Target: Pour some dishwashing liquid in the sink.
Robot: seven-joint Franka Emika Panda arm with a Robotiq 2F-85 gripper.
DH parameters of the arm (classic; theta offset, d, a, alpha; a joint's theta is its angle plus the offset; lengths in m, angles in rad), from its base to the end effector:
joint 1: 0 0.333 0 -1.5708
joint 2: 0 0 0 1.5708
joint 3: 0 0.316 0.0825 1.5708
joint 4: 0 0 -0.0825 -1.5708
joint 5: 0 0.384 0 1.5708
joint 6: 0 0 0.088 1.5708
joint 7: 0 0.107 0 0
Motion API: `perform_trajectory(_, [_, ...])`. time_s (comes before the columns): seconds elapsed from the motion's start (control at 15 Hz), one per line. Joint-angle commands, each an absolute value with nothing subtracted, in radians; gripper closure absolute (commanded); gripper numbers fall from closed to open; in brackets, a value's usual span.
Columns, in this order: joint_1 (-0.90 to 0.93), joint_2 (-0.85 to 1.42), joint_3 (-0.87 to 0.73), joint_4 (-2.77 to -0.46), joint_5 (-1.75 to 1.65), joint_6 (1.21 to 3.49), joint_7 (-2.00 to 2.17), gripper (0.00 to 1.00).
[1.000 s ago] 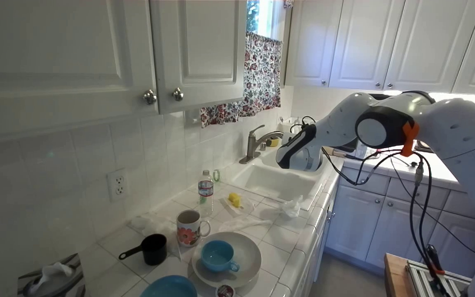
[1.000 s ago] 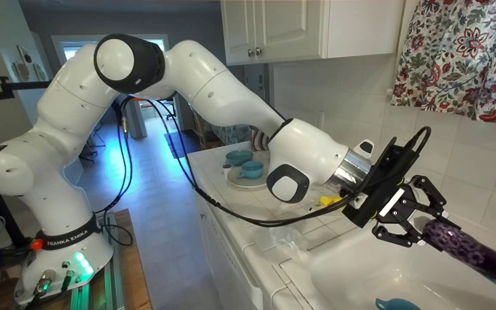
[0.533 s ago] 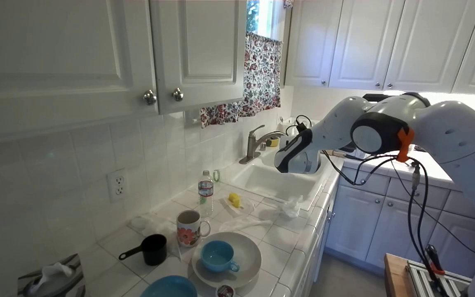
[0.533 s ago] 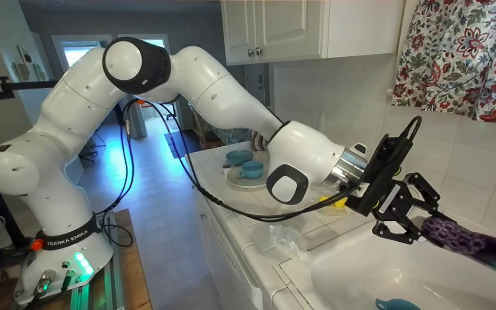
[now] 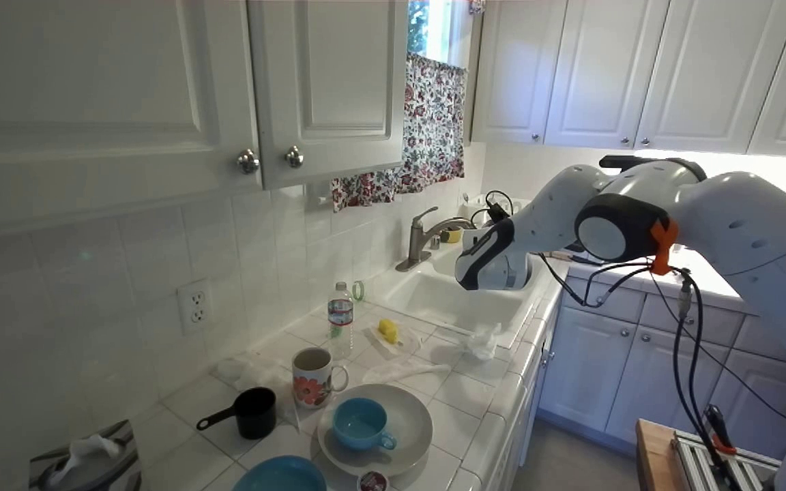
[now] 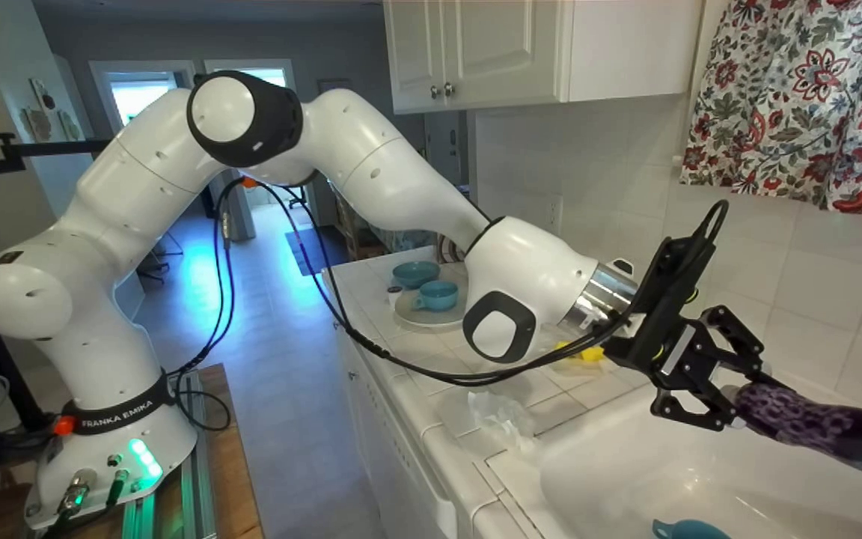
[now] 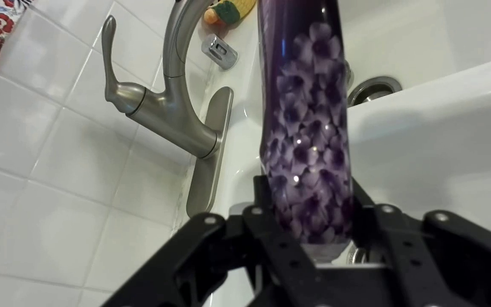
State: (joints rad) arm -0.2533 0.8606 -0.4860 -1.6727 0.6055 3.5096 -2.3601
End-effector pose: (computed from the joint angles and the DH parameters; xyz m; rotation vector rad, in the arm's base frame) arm 0.5383 -0.4678 0.2819 1.6226 1.2178 -0.1286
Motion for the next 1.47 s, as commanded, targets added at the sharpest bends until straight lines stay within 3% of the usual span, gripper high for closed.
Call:
perform_trajectory(0.0, [-0.239, 0.885, -0.52, -1.651, 0.588, 3.556, -2.393, 0.82])
perform_trajectory(0.53, [-0.229, 0.9, -0.542, -1.647, 0.591, 3.56, -2.424, 0.82])
perform_trajectory(0.87, [-0.297, 0.815, -0.431, -1.653, 0.632, 3.432, -2.279, 0.82])
perform_trajectory(1.2, [-0.378, 0.759, -0.414, -1.661, 0.345, 3.293, -1.799, 0.82])
perform_trajectory(1.4, [-0.473, 0.738, -0.303, -1.626, 0.461, 3.247, -1.816, 0.82])
